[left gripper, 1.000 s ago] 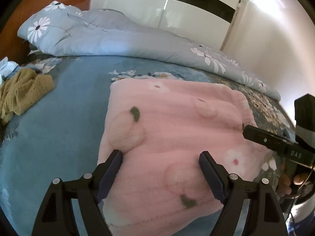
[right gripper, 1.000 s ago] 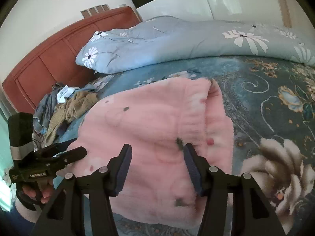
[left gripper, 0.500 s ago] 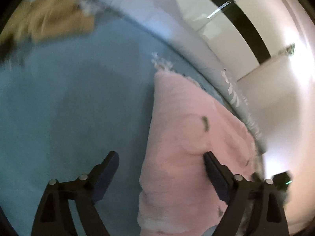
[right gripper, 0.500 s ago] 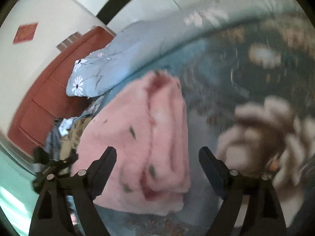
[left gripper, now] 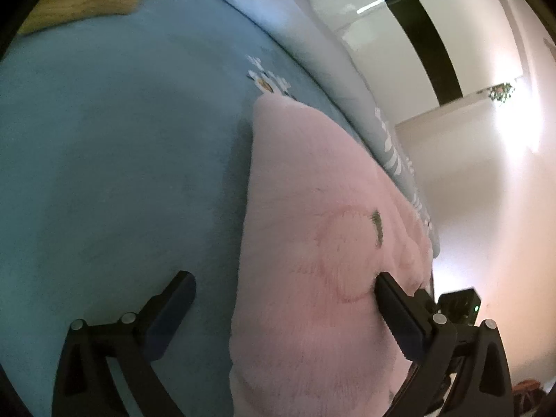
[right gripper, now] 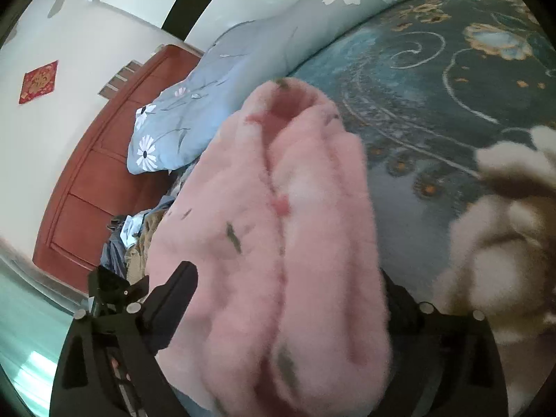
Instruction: Fold clothes
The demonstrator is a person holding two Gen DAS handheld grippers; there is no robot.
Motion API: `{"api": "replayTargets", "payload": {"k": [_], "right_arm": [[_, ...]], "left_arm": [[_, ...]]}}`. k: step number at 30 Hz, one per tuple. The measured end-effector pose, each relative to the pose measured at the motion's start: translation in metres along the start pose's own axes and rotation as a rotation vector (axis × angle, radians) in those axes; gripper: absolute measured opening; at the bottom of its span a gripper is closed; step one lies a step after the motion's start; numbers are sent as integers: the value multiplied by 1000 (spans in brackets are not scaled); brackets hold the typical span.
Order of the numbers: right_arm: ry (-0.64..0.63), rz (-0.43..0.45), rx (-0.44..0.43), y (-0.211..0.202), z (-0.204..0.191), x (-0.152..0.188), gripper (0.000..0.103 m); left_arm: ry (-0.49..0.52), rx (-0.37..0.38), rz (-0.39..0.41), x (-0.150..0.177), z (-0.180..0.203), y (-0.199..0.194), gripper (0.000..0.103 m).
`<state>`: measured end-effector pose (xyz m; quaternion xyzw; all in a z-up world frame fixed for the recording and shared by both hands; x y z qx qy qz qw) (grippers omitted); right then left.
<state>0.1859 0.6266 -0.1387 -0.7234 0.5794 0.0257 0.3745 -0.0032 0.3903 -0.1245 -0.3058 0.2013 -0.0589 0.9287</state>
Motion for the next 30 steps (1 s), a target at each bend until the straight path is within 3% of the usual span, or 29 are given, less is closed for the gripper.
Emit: {"api": "replayTargets", "payload": {"k": [6,8,10,12,16,20,30], "right_arm": [[48,20,-35,0,-2,-4,95],[56,20,-46,-2,-3,-3,89],[52,19,-29,-3,-6,-1,71],[50,17,-2,-5,-6,-1,56],[67,19,-12,-14,-11,0,43],[20,34,-39,-28,-29,-1,41],[-46,78,-75,-95,-47,-3,41]], "left_arm": [[-2,-1,-10,1,3,-1,102],[9,-1,-5,5,7,-2,99],[23,8,-9,11,13,-1,86],[44,-4,1,15,18,-4,80],[92,-30,25,22,30,-14,70],[157,-32,45,30,48,-30,67],[291,44,54,50,115,-53,66]]}}
Point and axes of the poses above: each gripper's, at about its wrist camera, not at the fingertips, and y roughly the way its jaws point, z to its right, x to its underside, the point moved 6 cm from there along y, roughly the way its jaws point, and after that the axes turned 7 degrees about z, right-handed, at the moved point
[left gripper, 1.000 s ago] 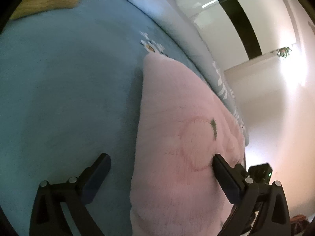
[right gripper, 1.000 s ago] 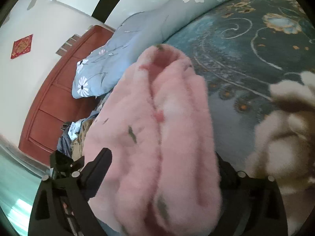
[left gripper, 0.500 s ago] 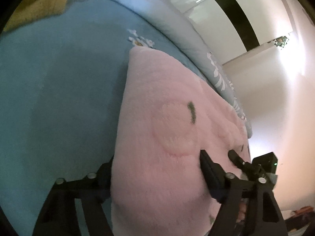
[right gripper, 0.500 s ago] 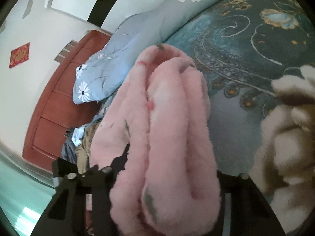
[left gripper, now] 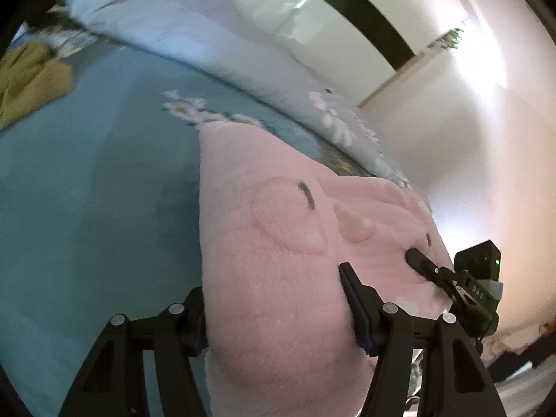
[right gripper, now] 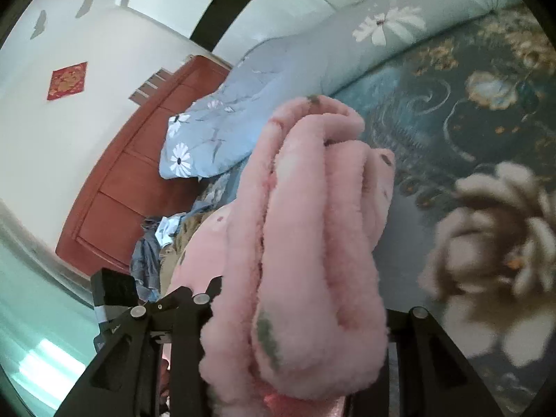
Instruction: Fold clothes
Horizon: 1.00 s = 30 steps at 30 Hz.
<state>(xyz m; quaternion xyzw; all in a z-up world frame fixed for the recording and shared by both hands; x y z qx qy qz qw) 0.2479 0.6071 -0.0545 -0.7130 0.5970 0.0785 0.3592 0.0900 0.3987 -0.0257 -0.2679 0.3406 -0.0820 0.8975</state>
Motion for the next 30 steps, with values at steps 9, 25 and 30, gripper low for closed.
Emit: {"api": "replayTargets", "payload": {"k": [9,25,30], "right_arm": [[-70,146,66,-118,18,-44,41],[5,336,357,-334,148,-85,41],[44,386,373,-369,188,-78,41]], "left_arm": [[153,122,-46,-2,139,46,66],[363,301,-227,94,367,175,66],[346,271,-286,136,367,203,66]]}}
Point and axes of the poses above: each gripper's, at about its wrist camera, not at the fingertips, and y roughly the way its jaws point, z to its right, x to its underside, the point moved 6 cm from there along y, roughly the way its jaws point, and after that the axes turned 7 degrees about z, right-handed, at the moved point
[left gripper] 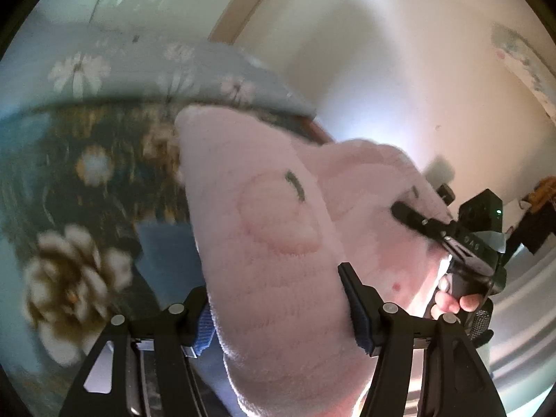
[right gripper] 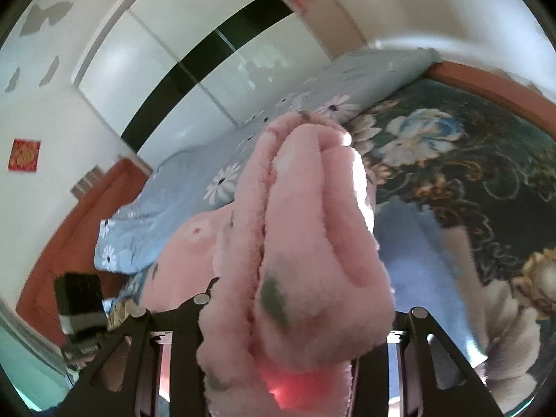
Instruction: Fold clothes
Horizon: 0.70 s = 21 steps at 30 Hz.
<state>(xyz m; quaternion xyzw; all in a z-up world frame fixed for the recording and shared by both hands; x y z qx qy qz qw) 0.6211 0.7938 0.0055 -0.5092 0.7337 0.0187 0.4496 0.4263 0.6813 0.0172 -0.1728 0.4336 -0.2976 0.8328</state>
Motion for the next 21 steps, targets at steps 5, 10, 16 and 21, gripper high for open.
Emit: {"api": "replayTargets", "payload": {"k": [5,10,16,21], "right_arm": [[132,-37,43,16,60,31,46],[208,1,7,17,74,38,48],[134,-19,82,2,63,24,58],[-4,45,218,-32,50,8,64]], "left_arm": [[-59,18,-33,29,-13,11,69],[5,4,-46,41,3,8,69],[-9,17,-23,25,-17,-8,71],[27,-66,102,-10,-33,-51,73]]}}
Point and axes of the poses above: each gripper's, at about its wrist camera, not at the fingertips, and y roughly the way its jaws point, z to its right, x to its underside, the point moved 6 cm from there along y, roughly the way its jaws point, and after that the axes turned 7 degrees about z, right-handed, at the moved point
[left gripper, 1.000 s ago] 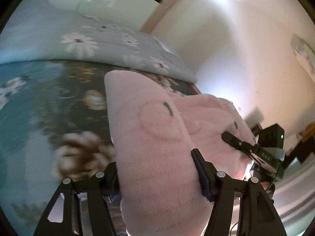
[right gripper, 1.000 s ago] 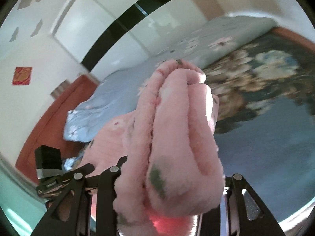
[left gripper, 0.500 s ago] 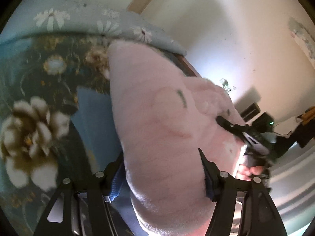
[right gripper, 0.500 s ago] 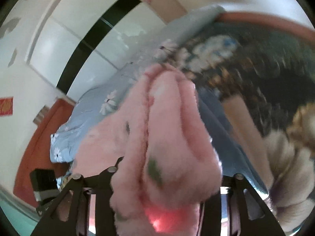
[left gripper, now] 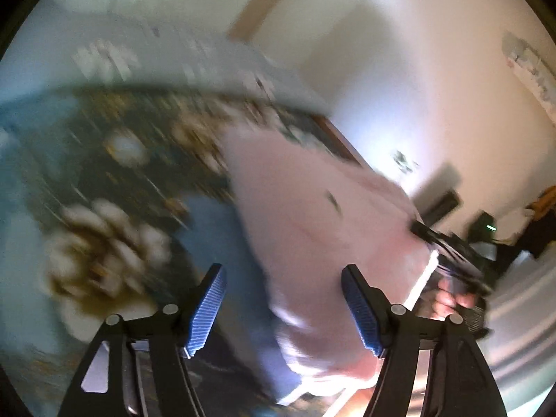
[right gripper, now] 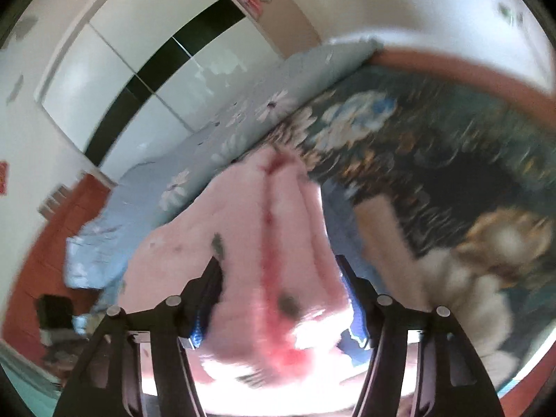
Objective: Fold clothes
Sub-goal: 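Carry the pink bundle with both grippers onto the folded blanket stack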
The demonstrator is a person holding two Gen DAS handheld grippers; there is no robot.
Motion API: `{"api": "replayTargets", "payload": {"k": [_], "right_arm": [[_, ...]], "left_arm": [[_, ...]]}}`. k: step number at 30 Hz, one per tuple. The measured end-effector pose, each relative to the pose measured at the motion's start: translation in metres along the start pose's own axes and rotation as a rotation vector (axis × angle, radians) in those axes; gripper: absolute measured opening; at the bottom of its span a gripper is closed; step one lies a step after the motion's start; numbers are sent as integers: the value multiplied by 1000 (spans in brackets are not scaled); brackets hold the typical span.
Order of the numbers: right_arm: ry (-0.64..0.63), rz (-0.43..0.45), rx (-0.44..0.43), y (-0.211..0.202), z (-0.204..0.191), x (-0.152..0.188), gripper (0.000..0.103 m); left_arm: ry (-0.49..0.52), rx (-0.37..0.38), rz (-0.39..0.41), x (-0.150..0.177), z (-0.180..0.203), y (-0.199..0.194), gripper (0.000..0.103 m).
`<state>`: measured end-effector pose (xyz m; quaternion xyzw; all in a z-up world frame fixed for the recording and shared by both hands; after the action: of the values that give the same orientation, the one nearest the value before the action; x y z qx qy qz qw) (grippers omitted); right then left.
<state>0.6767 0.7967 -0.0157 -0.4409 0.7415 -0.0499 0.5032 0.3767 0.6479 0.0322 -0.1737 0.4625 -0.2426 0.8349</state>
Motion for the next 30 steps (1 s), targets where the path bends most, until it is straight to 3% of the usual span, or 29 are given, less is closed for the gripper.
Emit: {"api": "replayTargets", "payload": {"k": [3,5,10,14,19,26,30], "right_arm": [[-74,74,91,-17,-14,-15,64],[-119,112,87,-22,-35,-23,64],[-292,14,-20,-7,-95,7,64],[-330,-26,43,-6,-83,30,64],[-260,1,34,-21,-58,42,64],[-264,-27,96,-4,-52,62,64],[-287,25,125,-23,-70,60,64]], "left_arm": [[49,-20,57,-22,10,-9,74],[107,-6,58,-25,29,-3,74],[283,13,0,12,65,14,74],[339,-6,-70,39,66,23,74],[306,1,-112,53,60,33,79],[252,12,-127,61,50,29,80],[281,-8,-71,58,48,9,80]]}}
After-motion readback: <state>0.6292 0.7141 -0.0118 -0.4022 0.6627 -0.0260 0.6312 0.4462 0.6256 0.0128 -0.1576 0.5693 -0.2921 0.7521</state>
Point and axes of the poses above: each gripper's, at about its wrist camera, not at the fingertips, and y roughly the way its jaws point, z to its right, x to its underside, the point moved 6 cm from there along y, roughly the way its jaws point, and after that the axes turned 7 degrees about z, right-handed, at the moved point
